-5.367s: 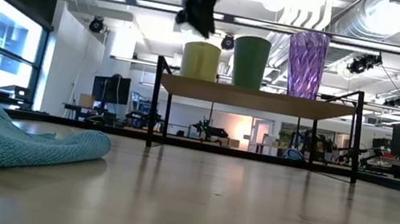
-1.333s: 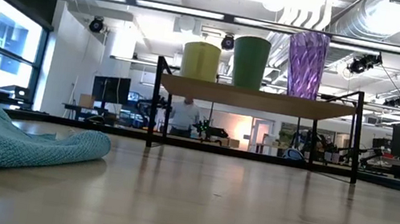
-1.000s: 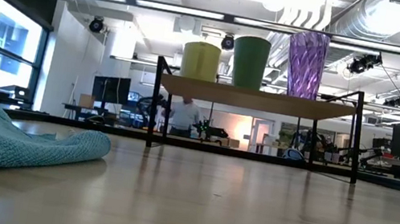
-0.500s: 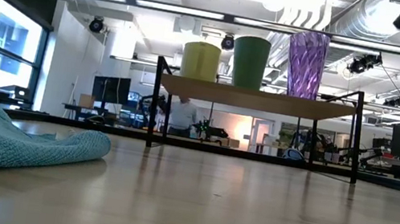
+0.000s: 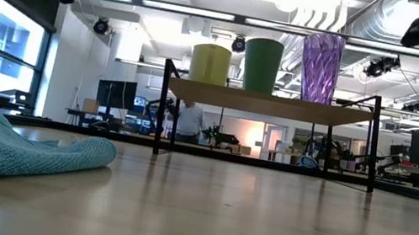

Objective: Stack small to large cups/mugs on shelf
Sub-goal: Return to Home Position

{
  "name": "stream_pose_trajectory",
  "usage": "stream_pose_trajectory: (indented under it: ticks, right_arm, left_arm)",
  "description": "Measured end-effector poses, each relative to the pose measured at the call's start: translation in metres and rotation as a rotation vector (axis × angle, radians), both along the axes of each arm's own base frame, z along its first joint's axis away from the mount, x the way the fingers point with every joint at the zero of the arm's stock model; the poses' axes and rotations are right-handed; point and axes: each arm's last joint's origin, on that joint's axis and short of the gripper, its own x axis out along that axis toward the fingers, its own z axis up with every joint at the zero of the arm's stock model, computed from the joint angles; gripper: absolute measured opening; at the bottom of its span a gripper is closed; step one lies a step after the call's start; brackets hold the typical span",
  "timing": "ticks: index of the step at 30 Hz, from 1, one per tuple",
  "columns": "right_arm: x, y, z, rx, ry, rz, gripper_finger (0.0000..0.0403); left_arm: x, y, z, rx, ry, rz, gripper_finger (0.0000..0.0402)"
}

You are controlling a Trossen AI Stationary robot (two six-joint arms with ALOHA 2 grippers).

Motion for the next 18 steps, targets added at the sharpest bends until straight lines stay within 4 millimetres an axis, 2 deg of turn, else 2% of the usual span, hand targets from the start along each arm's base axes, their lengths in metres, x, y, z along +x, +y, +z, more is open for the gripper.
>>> stream_pose_trajectory:
  ticks: [8, 15, 18]
  right_arm:
    - [0.001, -0.005, -0.002, 0.037, 0.036, -0.039, 0.0155]
    - [0.001, -0.007, -0.003, 0.063, 0.044, -0.054, 0.0155]
    - [0.001, -0.008, -0.004, 0.070, 0.058, -0.051, 0.0155]
  left_arm:
    - [-0.004, -0.001, 0.001, 0.059, -0.018, 0.018, 0.0150]
    - [0.000, 0.000, -0.022, 0.045, -0.082, 0.010, 0.0150]
    - [0.001, 0.000, -0.025, 0.049, -0.099, 0.013, 0.0150]
